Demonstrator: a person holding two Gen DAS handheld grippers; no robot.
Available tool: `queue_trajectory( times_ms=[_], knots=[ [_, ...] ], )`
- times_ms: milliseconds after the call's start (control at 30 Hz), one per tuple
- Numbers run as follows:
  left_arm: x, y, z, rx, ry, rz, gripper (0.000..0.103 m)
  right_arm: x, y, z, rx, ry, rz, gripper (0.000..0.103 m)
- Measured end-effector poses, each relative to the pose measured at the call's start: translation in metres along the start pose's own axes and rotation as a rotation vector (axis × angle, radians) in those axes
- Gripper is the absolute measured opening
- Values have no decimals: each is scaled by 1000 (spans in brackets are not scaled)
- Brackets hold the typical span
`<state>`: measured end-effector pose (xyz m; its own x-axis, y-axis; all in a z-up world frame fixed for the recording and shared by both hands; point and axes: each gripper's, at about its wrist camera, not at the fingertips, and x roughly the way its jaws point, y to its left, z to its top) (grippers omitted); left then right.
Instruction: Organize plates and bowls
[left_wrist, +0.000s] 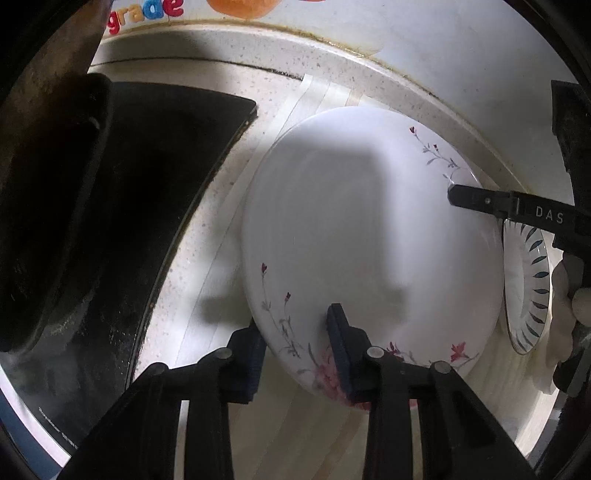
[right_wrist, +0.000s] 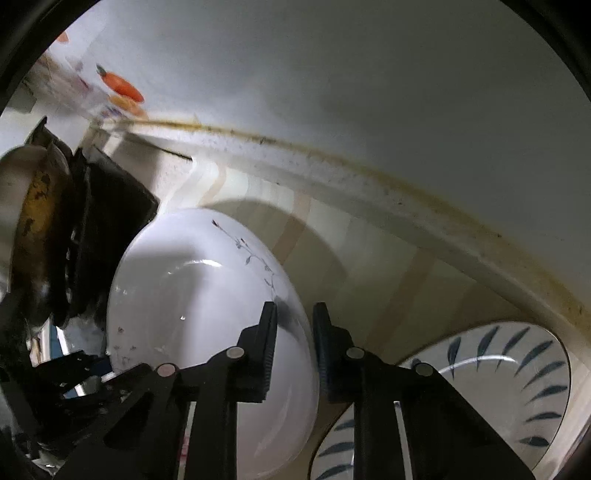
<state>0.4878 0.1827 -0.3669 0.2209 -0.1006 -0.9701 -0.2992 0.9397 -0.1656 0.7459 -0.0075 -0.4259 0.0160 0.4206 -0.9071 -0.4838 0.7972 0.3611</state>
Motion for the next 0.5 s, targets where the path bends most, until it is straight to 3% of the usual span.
queue_trajectory(
  times_ms=[267,500],
  knots=[
    [-15,2,-8,18,-38,6,29,-5,-1,-13,1,3,11,18],
    [-56,-12,-23,46,-77,-23,29,-45,-1,-42,31,-40,31,17]
  ],
)
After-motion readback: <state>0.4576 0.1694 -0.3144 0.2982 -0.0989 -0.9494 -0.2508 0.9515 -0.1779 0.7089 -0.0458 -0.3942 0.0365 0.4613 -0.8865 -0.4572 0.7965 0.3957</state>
